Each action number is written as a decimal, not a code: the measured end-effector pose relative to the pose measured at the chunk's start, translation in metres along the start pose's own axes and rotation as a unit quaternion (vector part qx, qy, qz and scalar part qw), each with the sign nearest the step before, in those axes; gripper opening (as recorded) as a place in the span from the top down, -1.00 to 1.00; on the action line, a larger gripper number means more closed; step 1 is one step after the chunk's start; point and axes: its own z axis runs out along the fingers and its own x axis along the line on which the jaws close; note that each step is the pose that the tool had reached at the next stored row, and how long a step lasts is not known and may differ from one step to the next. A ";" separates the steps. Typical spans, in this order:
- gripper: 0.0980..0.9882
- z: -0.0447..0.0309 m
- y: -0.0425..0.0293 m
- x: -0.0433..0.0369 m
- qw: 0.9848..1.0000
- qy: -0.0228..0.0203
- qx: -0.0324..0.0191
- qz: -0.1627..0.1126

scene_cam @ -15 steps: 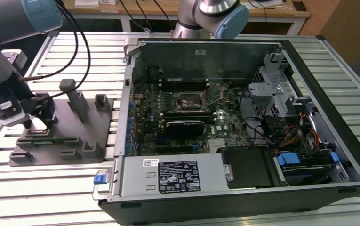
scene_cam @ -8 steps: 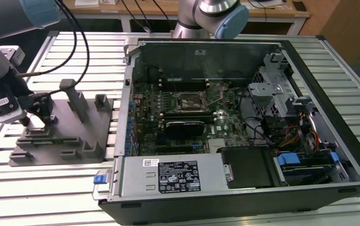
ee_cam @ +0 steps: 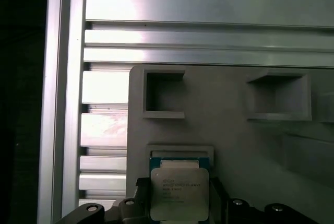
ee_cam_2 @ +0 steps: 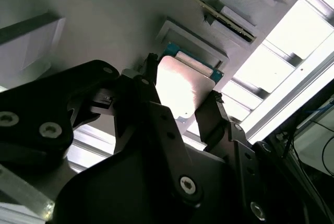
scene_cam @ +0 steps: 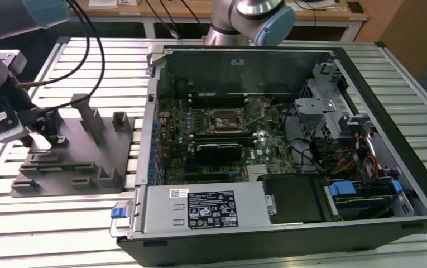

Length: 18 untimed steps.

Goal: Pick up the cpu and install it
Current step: 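Pick up the cpu and move it towards the insertion slot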

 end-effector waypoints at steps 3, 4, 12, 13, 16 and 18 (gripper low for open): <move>0.00 -0.0036 0.0002 0.0000 1.000 0.000 0.000 0.000; 0.00 -0.0047 0.0002 -0.0001 1.000 0.000 0.000 0.000; 0.00 -0.0149 0.0007 -0.0003 1.000 0.000 0.000 0.000; 0.00 -0.0163 0.0007 -0.0003 1.000 0.000 0.000 0.000; 0.00 -0.0205 0.0009 -0.0003 1.000 0.000 0.000 0.000; 0.00 -0.0232 0.0010 -0.0004 1.000 0.000 0.000 0.000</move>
